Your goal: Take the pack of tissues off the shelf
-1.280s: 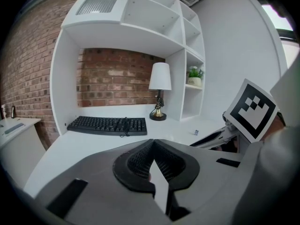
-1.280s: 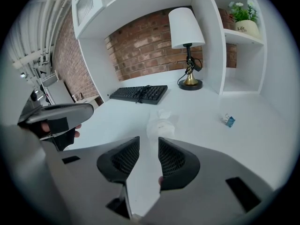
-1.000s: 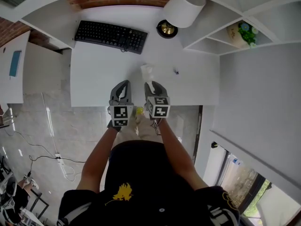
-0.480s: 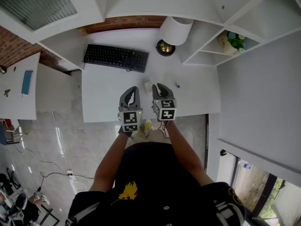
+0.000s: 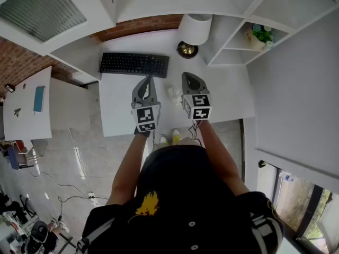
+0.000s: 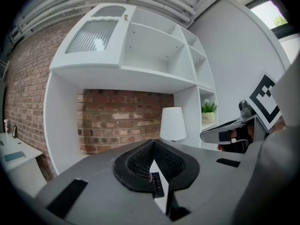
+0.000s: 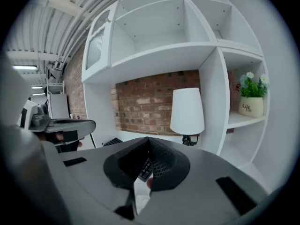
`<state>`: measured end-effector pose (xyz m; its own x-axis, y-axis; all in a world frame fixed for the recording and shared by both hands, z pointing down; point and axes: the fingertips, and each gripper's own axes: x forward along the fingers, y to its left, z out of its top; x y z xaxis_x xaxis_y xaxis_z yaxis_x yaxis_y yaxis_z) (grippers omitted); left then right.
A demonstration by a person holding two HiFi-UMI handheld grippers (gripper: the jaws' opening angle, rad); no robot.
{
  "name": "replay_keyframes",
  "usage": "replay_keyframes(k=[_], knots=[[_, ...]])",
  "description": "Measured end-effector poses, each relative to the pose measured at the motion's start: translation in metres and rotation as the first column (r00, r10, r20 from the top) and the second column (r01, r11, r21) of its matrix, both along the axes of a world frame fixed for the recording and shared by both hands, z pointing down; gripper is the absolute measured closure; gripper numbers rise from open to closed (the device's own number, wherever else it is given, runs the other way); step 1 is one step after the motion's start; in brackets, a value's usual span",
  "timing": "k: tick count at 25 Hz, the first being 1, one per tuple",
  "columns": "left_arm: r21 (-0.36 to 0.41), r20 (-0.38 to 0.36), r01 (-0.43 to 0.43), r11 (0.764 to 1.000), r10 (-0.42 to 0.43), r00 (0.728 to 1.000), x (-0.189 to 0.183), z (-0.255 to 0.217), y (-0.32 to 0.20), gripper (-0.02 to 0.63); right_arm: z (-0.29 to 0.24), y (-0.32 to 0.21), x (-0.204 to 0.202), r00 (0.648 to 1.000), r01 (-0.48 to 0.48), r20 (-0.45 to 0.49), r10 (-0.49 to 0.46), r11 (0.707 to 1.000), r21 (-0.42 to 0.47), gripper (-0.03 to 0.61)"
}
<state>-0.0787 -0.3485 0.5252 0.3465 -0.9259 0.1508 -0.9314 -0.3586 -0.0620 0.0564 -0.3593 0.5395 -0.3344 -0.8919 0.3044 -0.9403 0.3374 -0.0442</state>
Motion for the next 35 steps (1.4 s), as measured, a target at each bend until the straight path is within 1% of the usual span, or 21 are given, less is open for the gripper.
replay_keyframes(k=[4, 8, 11, 17, 21, 26, 30, 32, 35], knots=[[0.027, -0.023, -0.017, 0.999, 0.017, 1.000, 0.001, -0.029, -0.007, 0.595, -0.037, -0.004, 0.002, 1.000, 0.026, -0.006, -0.026, 0.996, 0.083, 0.574], [0.065, -0.023, -0.030, 0.997, 0.032, 0.999, 0.003, -0.058, -0.009, 0.595, -0.070, 0.001, 0.002, 0.995, 0.093, 0.009, -0.095, 0.986, 0.135, 0.575], [0.092, -0.028, -0.042, 0.995, 0.044, 0.999, 0.002, -0.079, -0.009, 0.595, -0.091, 0.002, 0.012, 0.995, 0.085, 0.029, -0.092, 0.981, 0.174, 0.575], [0.107, -0.033, -0.057, 0.993, 0.060, 0.998, 0.002, -0.107, -0.005, 0.595, -0.137, 0.006, 0.036, 0.996, 0.060, 0.050, -0.075, 0.963, 0.263, 0.575], [0.114, -0.037, -0.049, 0.992, 0.054, 0.998, -0.007, -0.117, -0.001, 0.595, -0.149, 0.014, 0.044, 0.994, 0.065, 0.073, -0.088, 0.960, 0.271, 0.575], [0.116, -0.039, -0.048, 0.992, 0.052, 0.998, -0.015, -0.120, 0.005, 0.595, -0.153, 0.019, 0.042, 0.994, 0.069, 0.066, -0.091, 0.958, 0.279, 0.575], [0.102, -0.050, -0.035, 0.994, 0.041, 0.998, -0.018, -0.115, 0.014, 0.595, -0.156, 0.028, 0.033, 0.992, 0.098, 0.049, -0.117, 0.953, 0.285, 0.575], [0.101, -0.047, -0.039, 0.994, 0.044, 0.998, -0.017, -0.114, 0.018, 0.595, -0.158, 0.031, 0.029, 0.991, 0.116, 0.034, -0.132, 0.949, 0.294, 0.575], [0.106, -0.037, -0.039, 0.994, 0.043, 0.998, -0.020, -0.114, 0.021, 0.595, -0.159, 0.035, 0.030, 0.991, 0.118, 0.030, -0.132, 0.946, 0.301, 0.575]])
